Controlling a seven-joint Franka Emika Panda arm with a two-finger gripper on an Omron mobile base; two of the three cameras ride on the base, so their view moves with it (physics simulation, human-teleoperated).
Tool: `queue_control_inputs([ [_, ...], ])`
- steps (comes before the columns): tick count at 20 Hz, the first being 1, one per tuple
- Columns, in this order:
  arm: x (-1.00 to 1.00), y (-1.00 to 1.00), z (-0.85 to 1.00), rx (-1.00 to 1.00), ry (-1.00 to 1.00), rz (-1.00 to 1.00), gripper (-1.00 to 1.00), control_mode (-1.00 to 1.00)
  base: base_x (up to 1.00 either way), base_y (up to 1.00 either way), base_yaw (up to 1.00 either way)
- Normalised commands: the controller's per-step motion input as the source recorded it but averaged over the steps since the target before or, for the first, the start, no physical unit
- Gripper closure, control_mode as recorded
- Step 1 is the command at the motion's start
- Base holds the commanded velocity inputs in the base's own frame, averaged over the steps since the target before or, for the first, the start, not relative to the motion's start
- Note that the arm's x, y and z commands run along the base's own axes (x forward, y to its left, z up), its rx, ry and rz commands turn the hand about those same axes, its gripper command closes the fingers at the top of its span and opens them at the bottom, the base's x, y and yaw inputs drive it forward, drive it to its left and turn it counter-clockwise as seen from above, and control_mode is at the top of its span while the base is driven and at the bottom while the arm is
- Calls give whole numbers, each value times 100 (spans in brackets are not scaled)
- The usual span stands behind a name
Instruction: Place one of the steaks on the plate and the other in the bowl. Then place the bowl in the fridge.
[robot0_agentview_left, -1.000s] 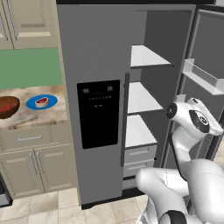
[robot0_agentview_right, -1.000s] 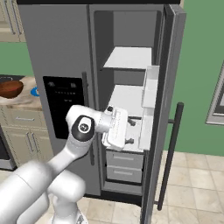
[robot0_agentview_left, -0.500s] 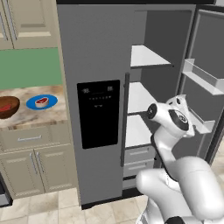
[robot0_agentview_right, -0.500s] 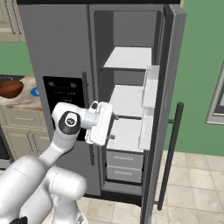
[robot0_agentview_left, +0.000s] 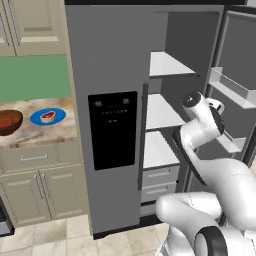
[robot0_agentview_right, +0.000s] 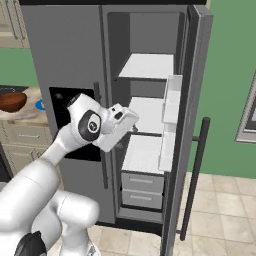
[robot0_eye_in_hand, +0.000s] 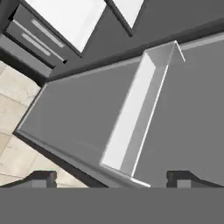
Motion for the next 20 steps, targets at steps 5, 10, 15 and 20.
queue_control_inputs([
  [5,6,27,-23,82,-75,-37,-100,-100,0,0,0],
  [10,1,59,-24,75,-58,-31,-100,-100,0,0,0],
  [15,-38,76,10,41,-29,-27,-100,-100,0,0,0],
  [20,-25,56,41,0,-3,-16,-100,-100,0,0,0],
])
